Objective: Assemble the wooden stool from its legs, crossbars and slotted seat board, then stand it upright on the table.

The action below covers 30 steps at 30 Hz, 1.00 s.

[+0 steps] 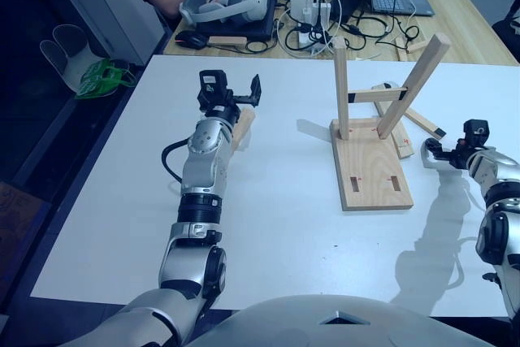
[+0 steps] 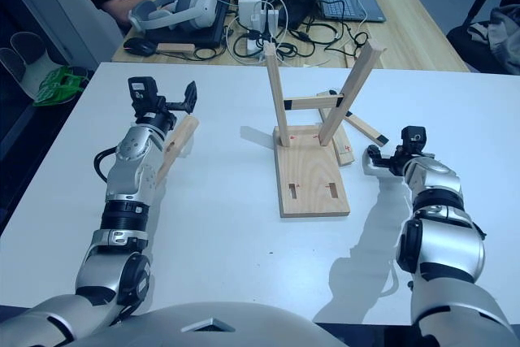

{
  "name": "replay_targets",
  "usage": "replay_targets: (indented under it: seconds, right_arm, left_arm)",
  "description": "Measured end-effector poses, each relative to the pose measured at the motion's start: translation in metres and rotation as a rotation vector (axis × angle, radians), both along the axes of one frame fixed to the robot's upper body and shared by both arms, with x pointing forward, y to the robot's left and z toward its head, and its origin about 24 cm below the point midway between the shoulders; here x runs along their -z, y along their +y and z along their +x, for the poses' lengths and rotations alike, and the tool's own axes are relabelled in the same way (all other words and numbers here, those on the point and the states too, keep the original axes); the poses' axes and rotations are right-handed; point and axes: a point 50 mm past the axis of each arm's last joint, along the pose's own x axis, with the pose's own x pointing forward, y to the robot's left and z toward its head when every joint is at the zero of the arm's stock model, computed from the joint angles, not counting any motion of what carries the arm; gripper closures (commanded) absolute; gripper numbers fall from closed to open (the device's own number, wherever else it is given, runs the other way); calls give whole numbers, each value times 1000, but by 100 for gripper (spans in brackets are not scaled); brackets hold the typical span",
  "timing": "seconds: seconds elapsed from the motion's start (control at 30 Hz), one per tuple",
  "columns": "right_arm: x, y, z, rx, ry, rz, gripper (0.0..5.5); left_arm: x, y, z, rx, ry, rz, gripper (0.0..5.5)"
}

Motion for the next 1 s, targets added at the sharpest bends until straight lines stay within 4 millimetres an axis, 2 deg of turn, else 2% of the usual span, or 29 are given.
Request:
replay_targets:
  seconds: [0.13, 0.43, 0.77, 1.0]
  right_arm:
    - [1, 9, 6, -11, -18, 1, 13]
    - [-1, 18, 13, -155, -13, -135, 13]
    - [0, 33, 14, -248, 0, 94, 13]
    - [0, 36, 14, -287, -8, 131, 13]
  left_arm:
    - [0, -2, 0, 10, 1, 4, 10]
    - [1, -4, 0, 34, 13, 8, 10]
    - [0, -4, 1, 37, 19, 12, 10]
    - [0, -4, 1, 36, 18, 19, 10]
